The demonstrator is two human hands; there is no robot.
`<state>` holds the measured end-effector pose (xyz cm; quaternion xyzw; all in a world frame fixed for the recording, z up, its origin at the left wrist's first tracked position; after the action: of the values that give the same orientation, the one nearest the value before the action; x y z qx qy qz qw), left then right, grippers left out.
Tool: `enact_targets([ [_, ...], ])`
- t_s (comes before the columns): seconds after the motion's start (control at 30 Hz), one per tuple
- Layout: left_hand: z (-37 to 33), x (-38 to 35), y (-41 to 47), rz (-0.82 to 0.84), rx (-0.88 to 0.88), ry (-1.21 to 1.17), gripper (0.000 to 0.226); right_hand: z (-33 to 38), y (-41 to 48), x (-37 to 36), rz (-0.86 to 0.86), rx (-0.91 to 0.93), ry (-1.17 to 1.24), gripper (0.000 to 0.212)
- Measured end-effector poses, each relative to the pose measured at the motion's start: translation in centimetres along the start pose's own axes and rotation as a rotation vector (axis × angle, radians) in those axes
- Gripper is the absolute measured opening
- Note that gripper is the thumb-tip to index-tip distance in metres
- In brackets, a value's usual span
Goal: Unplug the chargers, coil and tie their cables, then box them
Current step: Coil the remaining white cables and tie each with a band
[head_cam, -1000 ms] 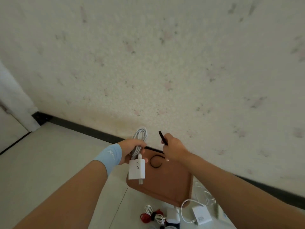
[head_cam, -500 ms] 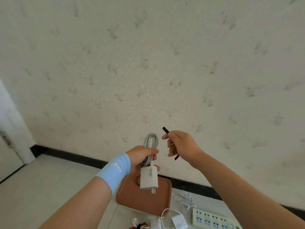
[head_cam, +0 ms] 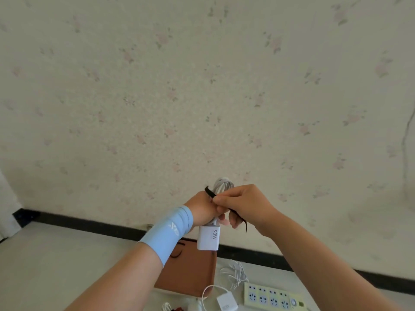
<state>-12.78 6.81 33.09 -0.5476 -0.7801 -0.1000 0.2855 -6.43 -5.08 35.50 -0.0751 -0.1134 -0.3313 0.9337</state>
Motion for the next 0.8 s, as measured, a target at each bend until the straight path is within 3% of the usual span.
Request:
enact_targets([
  [0.13,-0.2,-0.7,1.0,0.073,-0.032,-0.017,0.019,-0.7,0.9,1.2,-0.091,-0.104,-0.054,0.027],
  [0.27,-0.1,-0.4,1.1,0.156,-0.130,0.012,0.004,-1.0,1.3,1.2,-0.106,-0.139,-0.051,0.027],
  [0.33,0.2,-0.2,0.9,0.233,-0.166,-0.031,0.011,-1.0,1.6,1.2,-0.106,-0.142,-0.036,0.029],
  [0.47,0.7,0.0,0.9,0.305,0.001,-0.552,0.043,-0.7,1.7,1.5,-0.085,-0.147,-0.040,0.026],
  [0.53,0.8,0.1,0.9,0.224,0.047,-0.570,0.059,-0.5,1.6,1.4,-0.082,-0.129,-0.014,0.026],
  [0.67,0.2,0.1,0.6,-0.015,0.064,-0.322,0.069,-0.4,1.5,1.5,-0.076,-0.090,-0.021,0.032],
  [0.8,-0.3,0.8,0.7,-0.092,0.078,-0.473,0.066,-0.1,1.1,2.5,0.042,-0.051,-0.023,0.030],
])
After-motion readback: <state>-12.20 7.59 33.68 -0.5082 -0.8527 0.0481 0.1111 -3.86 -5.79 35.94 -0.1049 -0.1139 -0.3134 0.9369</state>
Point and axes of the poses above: each hand's wrist, its own y-axis towards the middle knuckle, its own x-axis out of the back of the hand, z = x × y, the point moved 3 cm from there along y, towards the middle knuckle, and after that the axes turned 1 degree about -z, right-handed, at the moved point
